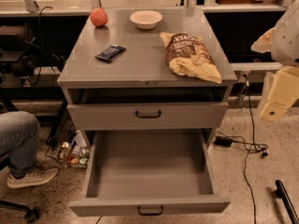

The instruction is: Place brown chip bag into middle drawer

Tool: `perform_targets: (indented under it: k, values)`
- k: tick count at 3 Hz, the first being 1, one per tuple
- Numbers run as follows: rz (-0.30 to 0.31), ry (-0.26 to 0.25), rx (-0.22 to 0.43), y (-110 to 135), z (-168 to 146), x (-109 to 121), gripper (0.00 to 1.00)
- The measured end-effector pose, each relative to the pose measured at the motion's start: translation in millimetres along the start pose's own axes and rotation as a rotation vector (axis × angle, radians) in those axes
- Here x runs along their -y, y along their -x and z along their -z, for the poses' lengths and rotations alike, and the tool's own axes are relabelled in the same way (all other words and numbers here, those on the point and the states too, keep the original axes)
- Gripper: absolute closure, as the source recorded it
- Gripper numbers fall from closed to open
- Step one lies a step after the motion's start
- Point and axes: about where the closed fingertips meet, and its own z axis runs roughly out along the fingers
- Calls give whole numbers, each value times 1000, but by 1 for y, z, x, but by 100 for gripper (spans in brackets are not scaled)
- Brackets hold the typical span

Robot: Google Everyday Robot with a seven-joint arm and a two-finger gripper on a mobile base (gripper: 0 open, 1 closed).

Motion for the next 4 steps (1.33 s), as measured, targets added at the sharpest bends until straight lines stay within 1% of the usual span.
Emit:
perform_targets:
  k: [1, 2, 3, 4]
  values:
    - [-1, -3, 2, 1, 0, 1, 0]
    - [-89, -26, 70, 13, -9, 36, 0]
    - [-316, -52, 168, 38, -45, 115, 0]
    - [-495, -28, 214, 53, -77, 158, 0]
